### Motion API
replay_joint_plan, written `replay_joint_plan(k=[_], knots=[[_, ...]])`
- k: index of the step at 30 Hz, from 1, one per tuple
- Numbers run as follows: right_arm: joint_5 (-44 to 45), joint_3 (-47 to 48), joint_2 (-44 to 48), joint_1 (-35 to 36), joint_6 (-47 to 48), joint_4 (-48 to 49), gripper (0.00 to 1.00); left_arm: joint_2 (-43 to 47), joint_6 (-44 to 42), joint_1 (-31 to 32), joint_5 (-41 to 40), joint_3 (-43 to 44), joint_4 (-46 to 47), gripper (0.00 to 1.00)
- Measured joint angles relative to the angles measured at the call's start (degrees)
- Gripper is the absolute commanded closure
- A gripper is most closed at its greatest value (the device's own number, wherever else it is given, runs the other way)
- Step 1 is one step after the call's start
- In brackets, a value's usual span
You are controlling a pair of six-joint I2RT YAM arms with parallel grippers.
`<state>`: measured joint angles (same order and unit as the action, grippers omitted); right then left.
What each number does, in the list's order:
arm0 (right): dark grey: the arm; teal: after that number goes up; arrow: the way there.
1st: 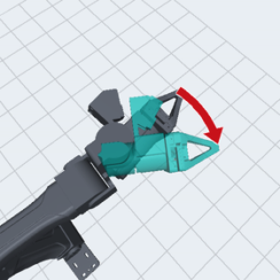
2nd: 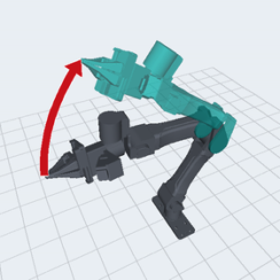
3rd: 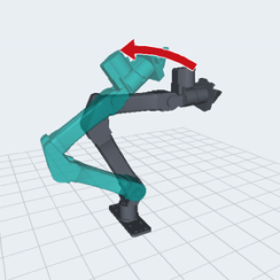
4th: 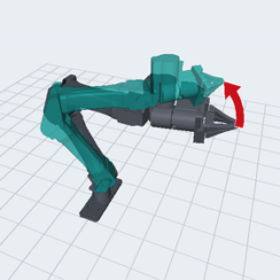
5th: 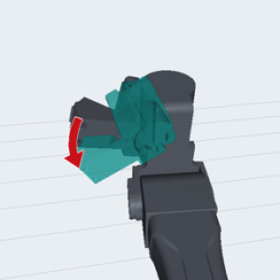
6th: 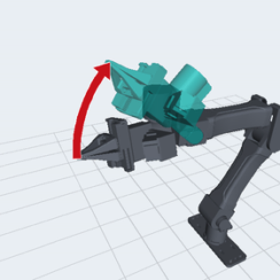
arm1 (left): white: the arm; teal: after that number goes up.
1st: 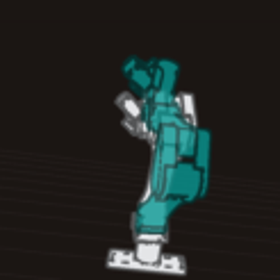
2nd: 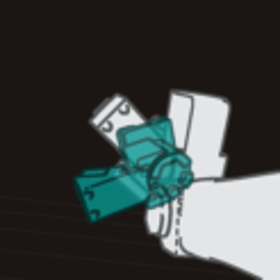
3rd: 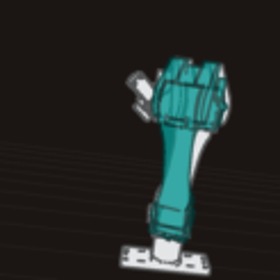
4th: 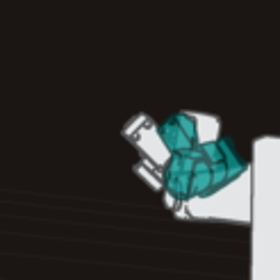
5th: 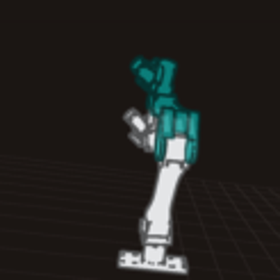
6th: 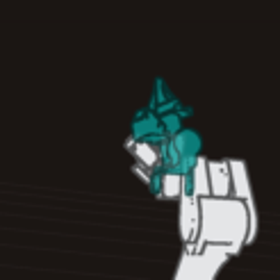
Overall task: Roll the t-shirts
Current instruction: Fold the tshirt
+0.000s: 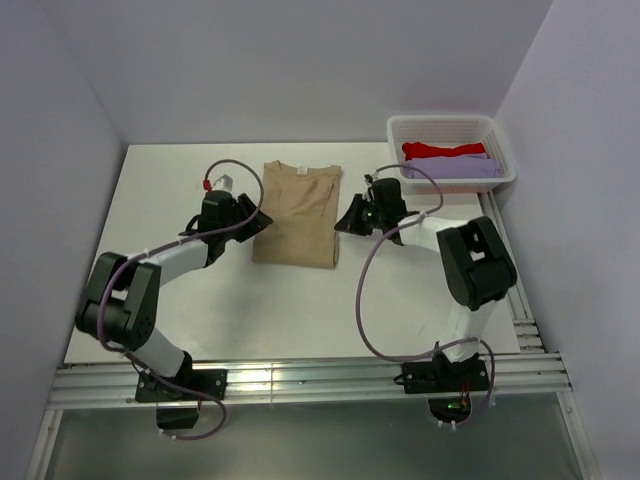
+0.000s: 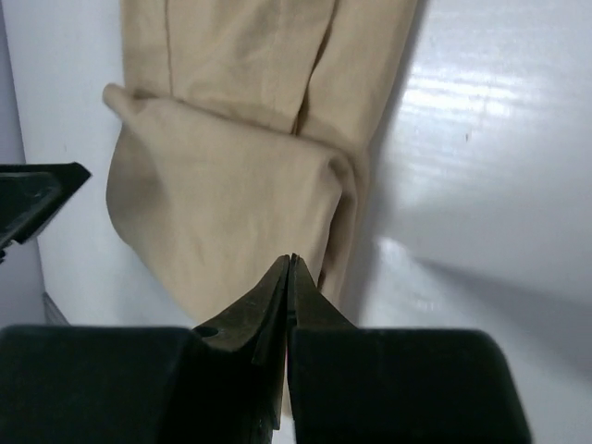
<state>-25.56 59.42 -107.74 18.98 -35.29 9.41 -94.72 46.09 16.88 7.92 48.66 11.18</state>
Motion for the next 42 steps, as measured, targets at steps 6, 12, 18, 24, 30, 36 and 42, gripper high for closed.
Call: replay_joint_plan(k=[6, 12, 18, 24, 30, 36, 42], knots=[[5.5, -13.8, 15.6, 2.3, 1.9, 6.8, 0.88, 10.9, -0.2, 1.8, -3.1, -9.6, 6.8, 0.45], [13.5, -28.4, 24.2, 7.9, 2.2, 14.5, 0.68, 18.1, -1.0, 6.1, -6.6, -23.6, 14.3, 0.01], [26.8, -39.0, 30.6, 17.4, 2.6, 19.1, 0.52, 25.0, -2.0, 13.1, -10.8, -35.5, 24.4, 0.01], [41.2, -42.2, 34.8, 24.9, 1.5, 23.1, 0.27, 32.2, -2.6, 15.1, -16.0, -42.6, 31.3, 0.01], [51.7, -45.4, 38.8, 29.1, -0.1, 24.0, 0.04, 44.8, -3.5, 15.1, -21.7, -45.1, 32.5, 0.01], [54.1, -50.7, 40.7, 30.2, -0.9, 27.7, 0.11, 50.0, -6.3, 15.1, -24.4, -45.2, 33.6, 0.01], [53.5, -50.8, 38.6, 30.4, -0.5, 30.1, 0.18, 47.8, -8.3, 15.2, -22.6, -45.3, 31.9, 0.00]])
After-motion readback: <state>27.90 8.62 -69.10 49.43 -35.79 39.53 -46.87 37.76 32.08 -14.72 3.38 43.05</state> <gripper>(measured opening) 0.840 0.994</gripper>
